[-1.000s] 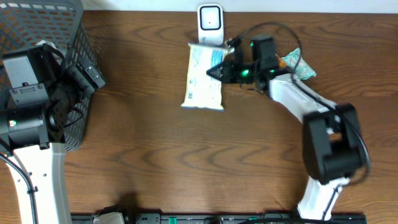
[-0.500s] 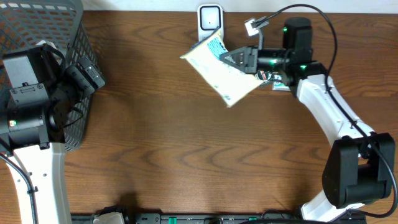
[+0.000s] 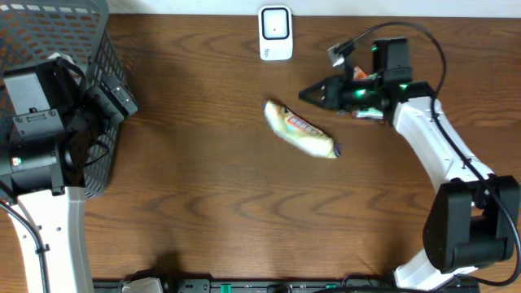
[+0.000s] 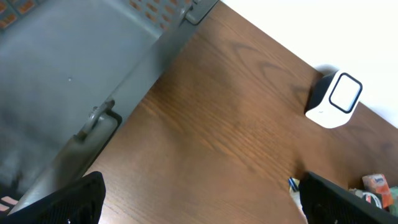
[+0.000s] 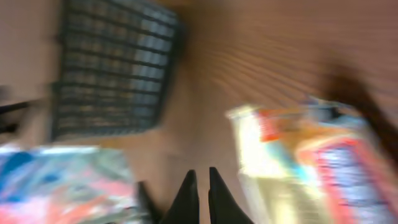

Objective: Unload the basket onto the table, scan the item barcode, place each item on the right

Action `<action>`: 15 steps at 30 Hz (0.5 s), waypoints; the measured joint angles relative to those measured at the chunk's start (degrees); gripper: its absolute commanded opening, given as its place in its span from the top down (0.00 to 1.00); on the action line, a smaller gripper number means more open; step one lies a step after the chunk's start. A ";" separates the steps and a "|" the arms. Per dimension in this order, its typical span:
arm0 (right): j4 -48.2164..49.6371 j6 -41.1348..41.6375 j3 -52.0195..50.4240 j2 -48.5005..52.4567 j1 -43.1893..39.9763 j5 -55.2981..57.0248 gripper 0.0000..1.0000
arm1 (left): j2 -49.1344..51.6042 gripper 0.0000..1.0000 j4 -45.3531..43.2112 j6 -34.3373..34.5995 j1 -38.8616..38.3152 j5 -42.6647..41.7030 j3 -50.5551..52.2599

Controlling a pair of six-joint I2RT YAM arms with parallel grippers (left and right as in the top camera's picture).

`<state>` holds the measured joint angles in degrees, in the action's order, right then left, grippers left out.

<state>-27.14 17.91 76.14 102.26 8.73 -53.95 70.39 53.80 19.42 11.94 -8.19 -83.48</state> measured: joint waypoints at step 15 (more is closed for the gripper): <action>-14.16 -20.68 -0.02 -0.07 8.83 36.87 0.01 | 0.00 0.02 0.00 0.00 0.00 0.00 0.00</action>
<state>-41.30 -2.76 76.12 102.19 17.56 -17.08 70.39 53.80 19.42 11.94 -8.19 -83.48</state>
